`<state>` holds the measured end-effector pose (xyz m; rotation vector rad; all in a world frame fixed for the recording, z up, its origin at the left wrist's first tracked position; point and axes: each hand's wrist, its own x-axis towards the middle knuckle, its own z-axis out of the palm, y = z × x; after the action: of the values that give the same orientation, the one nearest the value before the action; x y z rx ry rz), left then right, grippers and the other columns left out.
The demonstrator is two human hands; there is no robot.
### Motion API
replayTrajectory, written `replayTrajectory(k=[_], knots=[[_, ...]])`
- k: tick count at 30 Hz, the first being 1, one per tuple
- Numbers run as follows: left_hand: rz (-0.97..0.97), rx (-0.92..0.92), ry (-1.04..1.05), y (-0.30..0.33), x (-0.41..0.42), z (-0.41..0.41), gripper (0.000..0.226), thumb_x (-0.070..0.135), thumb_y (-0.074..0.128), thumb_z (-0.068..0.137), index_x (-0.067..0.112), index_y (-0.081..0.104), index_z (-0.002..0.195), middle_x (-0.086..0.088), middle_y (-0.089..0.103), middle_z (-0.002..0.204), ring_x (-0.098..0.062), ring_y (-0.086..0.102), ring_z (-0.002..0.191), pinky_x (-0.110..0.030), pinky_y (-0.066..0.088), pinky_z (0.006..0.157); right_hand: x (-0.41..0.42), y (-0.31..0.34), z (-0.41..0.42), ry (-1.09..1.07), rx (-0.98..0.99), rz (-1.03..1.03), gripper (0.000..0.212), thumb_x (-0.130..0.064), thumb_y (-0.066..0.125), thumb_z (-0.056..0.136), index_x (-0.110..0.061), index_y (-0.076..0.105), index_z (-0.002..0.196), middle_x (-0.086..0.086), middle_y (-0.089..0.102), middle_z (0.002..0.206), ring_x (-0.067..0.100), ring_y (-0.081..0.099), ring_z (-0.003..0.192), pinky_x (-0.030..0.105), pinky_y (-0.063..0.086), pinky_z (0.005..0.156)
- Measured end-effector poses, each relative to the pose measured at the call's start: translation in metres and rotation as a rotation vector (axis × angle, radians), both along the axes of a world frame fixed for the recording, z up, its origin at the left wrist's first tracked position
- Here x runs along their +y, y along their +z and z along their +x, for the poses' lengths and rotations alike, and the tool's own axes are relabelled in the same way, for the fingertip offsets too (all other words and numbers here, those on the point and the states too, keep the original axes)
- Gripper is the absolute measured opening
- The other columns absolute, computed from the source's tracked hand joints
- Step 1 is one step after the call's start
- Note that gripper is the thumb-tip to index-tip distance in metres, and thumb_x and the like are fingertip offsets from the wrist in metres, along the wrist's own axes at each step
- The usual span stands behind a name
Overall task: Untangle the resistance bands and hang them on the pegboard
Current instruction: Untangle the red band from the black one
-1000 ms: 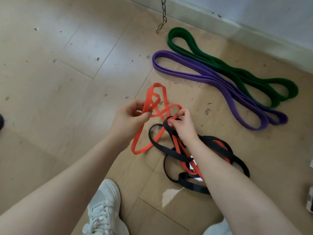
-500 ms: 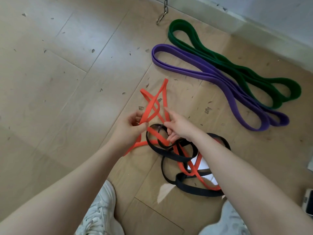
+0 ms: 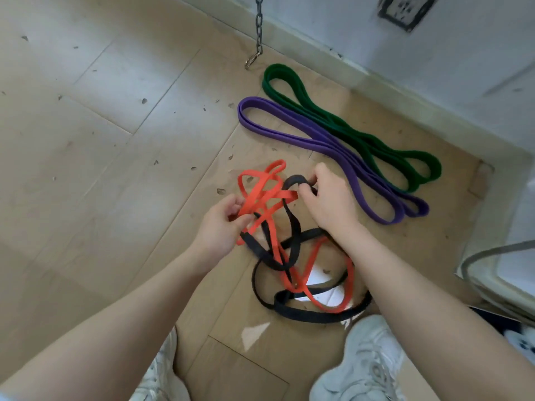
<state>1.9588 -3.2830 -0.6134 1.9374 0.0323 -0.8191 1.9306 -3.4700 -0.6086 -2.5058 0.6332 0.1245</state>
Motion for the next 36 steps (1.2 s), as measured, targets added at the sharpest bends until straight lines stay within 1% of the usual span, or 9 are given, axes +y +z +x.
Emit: replayTrajectory(k=[6,11,13,17,22,24,29,32,36], knots=[[-0.048,-0.253,0.084,0.088,0.008,-0.02,0.026,-0.016,0.044,0.088,0.007,0.056,0.089,0.005,0.05,0.066,0.001,0.053,0.054,-0.002,0.038,0.051,-0.008,0.131,-0.035,-0.258,-0.409,0.423,0.024,-0.011,0.044,0.087,-0.006,0.049,0.064,0.002,0.045,0.059,0.006,0.04,0.055,0.02,0.032,0.054],[0.035,-0.381,0.083,0.134,0.04,-0.037,0.018,0.001,0.055,0.088,0.004,0.067,0.102,-0.004,0.059,0.089,-0.017,0.053,0.084,-0.013,0.037,0.064,-0.014,0.233,-0.075,-0.697,-0.761,0.613,0.034,-0.015,0.04,0.09,-0.017,0.045,0.056,0.002,0.055,0.068,0.016,0.05,0.071,0.027,0.036,0.068],[-0.01,-0.371,0.106,0.153,0.05,-0.043,0.017,0.007,0.059,0.086,0.016,0.068,0.097,-0.003,0.066,0.091,-0.021,0.061,0.084,-0.027,0.045,0.072,-0.016,0.242,-0.091,-0.811,-0.692,0.577,0.03,-0.019,0.042,0.088,-0.016,0.048,0.058,0.0,0.052,0.063,0.017,0.046,0.065,0.03,0.034,0.064],[-0.182,-0.402,0.123,0.198,0.054,-0.058,0.015,0.005,0.059,0.085,0.015,0.066,0.095,-0.005,0.066,0.084,-0.015,0.061,0.068,-0.022,0.049,0.056,-0.009,0.204,-0.133,-0.898,-0.271,0.569,0.021,-0.022,0.046,0.088,-0.011,0.051,0.07,0.008,0.054,0.073,0.021,0.046,0.064,0.029,0.037,0.059],[-0.302,-0.561,-0.1,0.255,0.052,-0.077,0.017,0.01,0.059,0.089,0.024,0.063,0.096,0.005,0.063,0.081,-0.012,0.059,0.071,-0.03,0.052,0.069,0.028,0.163,-0.176,-0.318,0.481,0.093,0.04,-0.026,0.046,0.096,0.001,0.049,0.127,0.017,0.06,0.11,0.026,0.057,0.087,0.032,0.045,0.069],[-0.312,-0.617,-0.218,0.279,0.049,-0.084,0.017,0.011,0.057,0.09,0.024,0.065,0.098,0.004,0.064,0.08,-0.013,0.057,0.07,-0.033,0.051,0.07,0.045,0.173,-0.18,-0.198,0.376,0.077,0.049,-0.035,0.046,0.097,-0.002,0.045,0.133,0.014,0.057,0.121,0.025,0.055,0.103,0.031,0.042,0.08],[-0.283,-0.666,-0.461,0.332,0.046,-0.103,0.023,0.017,0.052,0.093,0.038,0.062,0.093,-0.007,0.068,0.089,-0.032,0.064,0.084,-0.048,0.054,0.083,0.067,0.259,-0.169,0.02,-0.422,0.448,0.053,-0.033,0.047,0.096,-0.026,0.029,0.145,-0.006,0.034,0.149,0.011,0.033,0.137,0.027,0.029,0.107],[-0.31,-0.675,-0.558,0.351,0.048,-0.114,0.026,0.017,0.051,0.092,0.039,0.063,0.086,-0.013,0.065,0.08,-0.029,0.061,0.075,-0.047,0.052,0.079,0.083,0.299,-0.169,0.238,-0.534,0.58,0.046,-0.026,0.058,0.091,-0.038,0.04,0.131,-0.018,0.054,0.126,-0.002,0.05,0.119,0.029,0.041,0.104],[-0.3,-0.677,-0.55,0.359,0.056,-0.12,0.024,0.013,0.046,0.095,0.03,0.063,0.095,0.002,0.052,0.064,-0.015,0.047,0.062,-0.03,0.043,0.064,0.094,0.309,-0.172,0.241,-0.556,0.437,0.025,-0.017,0.059,0.09,-0.032,0.053,0.109,-0.011,0.063,0.095,0.009,0.063,0.095,0.038,0.052,0.091]])
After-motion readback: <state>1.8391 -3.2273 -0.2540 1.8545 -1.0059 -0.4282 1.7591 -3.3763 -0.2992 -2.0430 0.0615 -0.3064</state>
